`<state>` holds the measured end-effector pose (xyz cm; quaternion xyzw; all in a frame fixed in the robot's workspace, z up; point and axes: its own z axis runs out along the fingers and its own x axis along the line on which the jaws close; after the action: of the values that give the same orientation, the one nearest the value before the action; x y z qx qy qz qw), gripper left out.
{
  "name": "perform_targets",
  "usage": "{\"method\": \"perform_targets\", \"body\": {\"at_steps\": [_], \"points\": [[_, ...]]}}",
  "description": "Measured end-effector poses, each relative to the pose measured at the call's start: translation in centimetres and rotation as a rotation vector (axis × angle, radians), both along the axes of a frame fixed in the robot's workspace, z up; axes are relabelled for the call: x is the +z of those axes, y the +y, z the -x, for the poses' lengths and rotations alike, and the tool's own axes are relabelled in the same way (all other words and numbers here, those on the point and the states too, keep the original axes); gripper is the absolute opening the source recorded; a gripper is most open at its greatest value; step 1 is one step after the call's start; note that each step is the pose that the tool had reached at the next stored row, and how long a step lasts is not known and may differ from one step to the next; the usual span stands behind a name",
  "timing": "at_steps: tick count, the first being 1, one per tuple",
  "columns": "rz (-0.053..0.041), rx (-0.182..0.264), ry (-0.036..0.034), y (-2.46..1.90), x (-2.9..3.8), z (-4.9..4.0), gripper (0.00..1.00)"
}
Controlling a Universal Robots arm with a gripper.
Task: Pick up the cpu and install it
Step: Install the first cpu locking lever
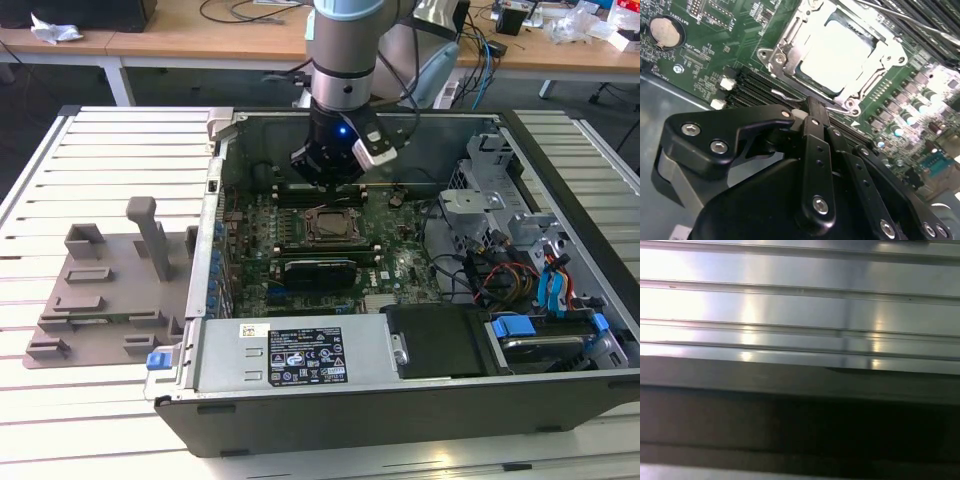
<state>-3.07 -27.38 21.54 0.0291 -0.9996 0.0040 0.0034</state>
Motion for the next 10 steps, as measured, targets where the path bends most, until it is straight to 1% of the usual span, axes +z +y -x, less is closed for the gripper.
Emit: {"method": "perform_targets", "body": {"at_steps": [2,4,7,9,10], "points": [[0.0001,0.0,0.0018,0.0,-0.26,-0.32,0.11],[-0.0001,0.0,0.0059,0.01,-0.8,-1.05,0.11],[-0.0003,0.0,0.0068,0.01,-0.99,-1.64,0.11],[0.0017,0.0,0.0093,-0.02,-1.29,-1.93,0.11],[-0.0004,0.0,0.009,0.02,-1.44,-2.03,0.11]]}}
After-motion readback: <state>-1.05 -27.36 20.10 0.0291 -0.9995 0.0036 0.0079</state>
